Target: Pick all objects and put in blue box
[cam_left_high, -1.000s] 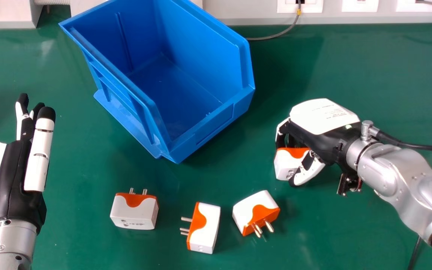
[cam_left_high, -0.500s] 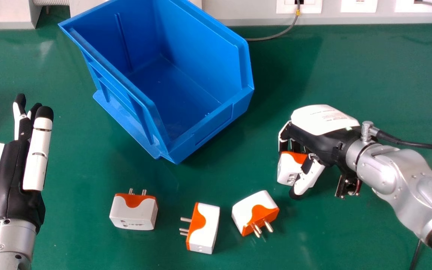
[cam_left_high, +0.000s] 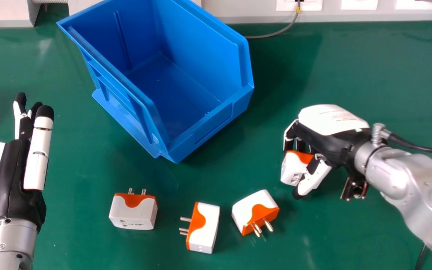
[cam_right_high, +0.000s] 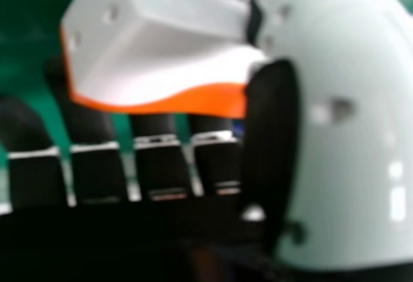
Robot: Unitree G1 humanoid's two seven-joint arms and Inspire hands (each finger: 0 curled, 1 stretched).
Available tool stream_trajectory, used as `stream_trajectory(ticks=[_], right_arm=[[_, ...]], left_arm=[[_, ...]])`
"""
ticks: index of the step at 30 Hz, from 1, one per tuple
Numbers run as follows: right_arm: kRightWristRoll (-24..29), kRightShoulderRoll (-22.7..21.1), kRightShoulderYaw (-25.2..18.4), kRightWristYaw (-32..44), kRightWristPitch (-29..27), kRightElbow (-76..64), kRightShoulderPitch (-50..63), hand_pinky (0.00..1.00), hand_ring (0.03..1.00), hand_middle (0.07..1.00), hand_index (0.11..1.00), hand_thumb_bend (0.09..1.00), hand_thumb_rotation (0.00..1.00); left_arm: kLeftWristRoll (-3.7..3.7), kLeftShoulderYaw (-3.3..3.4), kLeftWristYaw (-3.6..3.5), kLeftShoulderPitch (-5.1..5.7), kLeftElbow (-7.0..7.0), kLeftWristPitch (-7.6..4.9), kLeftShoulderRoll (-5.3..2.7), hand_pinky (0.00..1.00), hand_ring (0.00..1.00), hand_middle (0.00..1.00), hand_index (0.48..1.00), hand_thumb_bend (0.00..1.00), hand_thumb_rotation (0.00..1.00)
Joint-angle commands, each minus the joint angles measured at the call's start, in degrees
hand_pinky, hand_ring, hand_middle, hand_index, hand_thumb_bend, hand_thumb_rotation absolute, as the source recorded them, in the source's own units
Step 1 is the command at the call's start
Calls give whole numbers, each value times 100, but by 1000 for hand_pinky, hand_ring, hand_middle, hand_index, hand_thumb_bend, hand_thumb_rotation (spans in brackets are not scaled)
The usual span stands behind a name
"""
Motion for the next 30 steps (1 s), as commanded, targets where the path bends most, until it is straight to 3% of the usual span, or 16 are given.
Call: stream_trajectory(ticks=[1, 11, 16, 23, 30], right_arm=[[244, -189, -385, 85, -8, -728, 2, 100, 148, 213, 470, 484, 152], [833, -153, -1002, 442, 15, -2270, 256, 37, 84, 147, 470, 486, 145], [991, -74, -1113, 477, 1, -2776, 255, 29, 74, 135, 470, 486, 143], [962, 261, -961, 503, 92, -3133, 55, 25, 68, 127, 470, 487, 142], [742, 788, -664, 256, -9, -2547, -431, 25, 68, 125, 470, 488, 142]], left_arm=[[-3, 2, 11, -68, -109, -59, -25, 1000, 1000, 1000, 1000, 387, 1000], [1, 7, 18, -153, -29, -45, -25, 1000, 1000, 1000, 1000, 380, 1000], [15, -15, 9, -186, 59, -118, -34, 1000, 1000, 1000, 1000, 373, 1000], [45, -34, 10, -212, 81, -110, -15, 1000, 1000, 1000, 1000, 370, 1000], [57, -54, 12, -232, 143, -126, -23, 1000, 1000, 1000, 1000, 377, 1000]])
